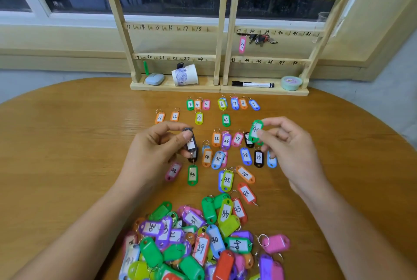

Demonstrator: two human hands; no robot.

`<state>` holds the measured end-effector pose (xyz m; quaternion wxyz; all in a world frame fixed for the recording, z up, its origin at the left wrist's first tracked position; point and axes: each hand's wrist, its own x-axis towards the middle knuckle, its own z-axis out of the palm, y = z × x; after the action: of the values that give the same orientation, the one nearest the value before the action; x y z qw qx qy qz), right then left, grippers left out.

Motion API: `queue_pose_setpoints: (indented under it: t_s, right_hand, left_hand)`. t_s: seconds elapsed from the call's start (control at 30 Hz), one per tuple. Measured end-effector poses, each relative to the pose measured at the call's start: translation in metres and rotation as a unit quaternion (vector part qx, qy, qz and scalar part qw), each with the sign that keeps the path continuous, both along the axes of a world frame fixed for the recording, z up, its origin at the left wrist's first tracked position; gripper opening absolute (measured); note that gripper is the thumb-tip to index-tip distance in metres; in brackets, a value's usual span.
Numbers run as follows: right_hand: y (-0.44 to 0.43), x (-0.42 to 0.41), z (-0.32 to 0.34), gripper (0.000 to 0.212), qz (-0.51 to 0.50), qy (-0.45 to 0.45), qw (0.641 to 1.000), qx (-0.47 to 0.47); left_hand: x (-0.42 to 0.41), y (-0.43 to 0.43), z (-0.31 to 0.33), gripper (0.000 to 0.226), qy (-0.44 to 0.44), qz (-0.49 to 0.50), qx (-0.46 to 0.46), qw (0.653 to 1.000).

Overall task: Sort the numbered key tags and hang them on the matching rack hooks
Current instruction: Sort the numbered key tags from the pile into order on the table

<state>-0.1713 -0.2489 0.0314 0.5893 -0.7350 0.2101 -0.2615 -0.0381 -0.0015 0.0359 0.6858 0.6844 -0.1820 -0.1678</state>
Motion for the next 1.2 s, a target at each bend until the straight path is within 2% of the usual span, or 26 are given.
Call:
queue_pose_setpoints:
  t_s: [0.2,0.47,0.97,1.1,1.2]
  right_hand:
    - [-0.011,-0.006,0.001,0.003,-0.021,0.028,0.999,-0.015]
    - [0.028,0.001,-0.016,0.014,0.080,0.086,0.989,-0.094]
    - [-0.004,-0.015,-0.022,0.017,0.098,0.200,0.963,-0.149]
    - [-0.013,-0.026,-0.026,0.017,0.093,0.226,0.960,-0.140]
    - [-0.009,-0.028,-0.024,0.016,0.111,0.204,0.967,-0.101]
  left_hand:
    - [0.002,0.004,0.003,0.015,-0.035,0.008,0.027,0.999]
    - [0.007,0.004,0.003,0.011,-0.040,0.025,0.041,0.998]
    - [0.005,0.004,-0.003,0.006,-0.056,-0.036,0.085,0.994]
    - [0.006,0.002,-0.005,0.005,-0.057,-0.042,0.086,0.994]
    - [0.006,0.001,-0.008,0.004,-0.058,-0.055,0.089,0.993]
